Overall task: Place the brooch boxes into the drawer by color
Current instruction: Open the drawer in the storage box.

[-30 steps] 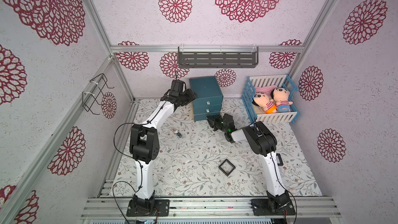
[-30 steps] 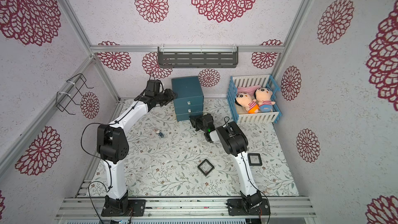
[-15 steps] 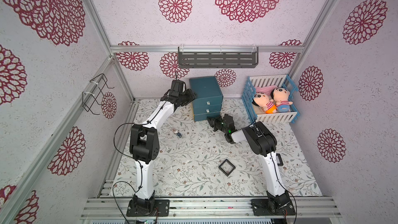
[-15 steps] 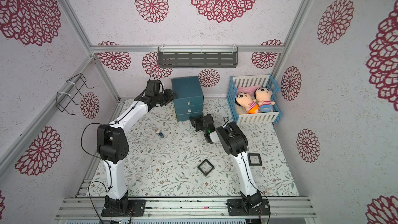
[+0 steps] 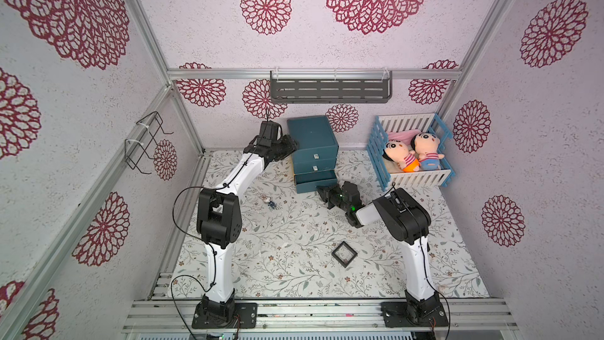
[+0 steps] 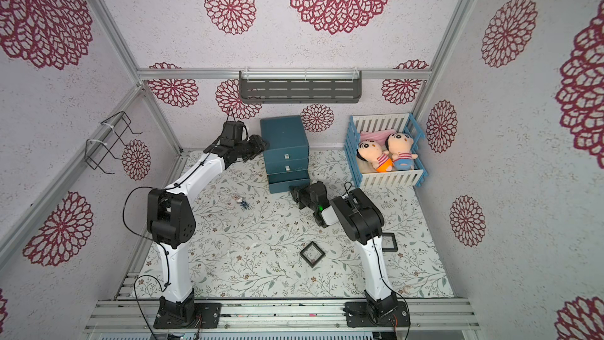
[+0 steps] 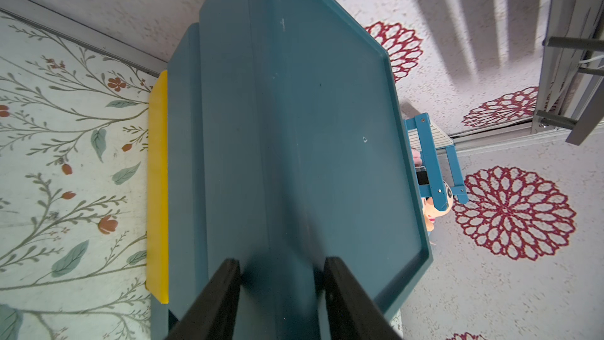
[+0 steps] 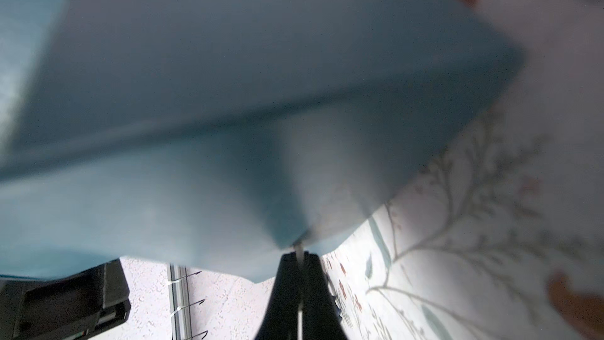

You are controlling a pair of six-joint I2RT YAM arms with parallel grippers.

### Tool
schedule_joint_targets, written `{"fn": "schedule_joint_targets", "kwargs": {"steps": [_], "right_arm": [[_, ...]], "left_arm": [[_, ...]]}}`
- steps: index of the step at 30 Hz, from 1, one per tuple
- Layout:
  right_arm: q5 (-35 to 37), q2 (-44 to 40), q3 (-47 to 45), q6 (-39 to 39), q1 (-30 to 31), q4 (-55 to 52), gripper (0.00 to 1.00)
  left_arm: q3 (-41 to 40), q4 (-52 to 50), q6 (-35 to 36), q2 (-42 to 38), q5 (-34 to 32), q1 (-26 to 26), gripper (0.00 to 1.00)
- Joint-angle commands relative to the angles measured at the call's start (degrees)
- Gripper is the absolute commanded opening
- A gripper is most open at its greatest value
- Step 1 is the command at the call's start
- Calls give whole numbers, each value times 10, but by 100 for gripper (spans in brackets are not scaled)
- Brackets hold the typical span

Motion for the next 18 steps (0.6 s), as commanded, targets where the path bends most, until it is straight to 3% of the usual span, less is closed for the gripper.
{"fn": "schedule_joint_targets", "kwargs": {"steps": [1,18], "right_arm": [[10,-52,-24,4,6,31,0],[17,-127,-122,4,29,21,0]], "left_arm": [[-6,-31,8,-4,-1,-2,48],[-1,-31,6,-3,-2,-2,48]]}}
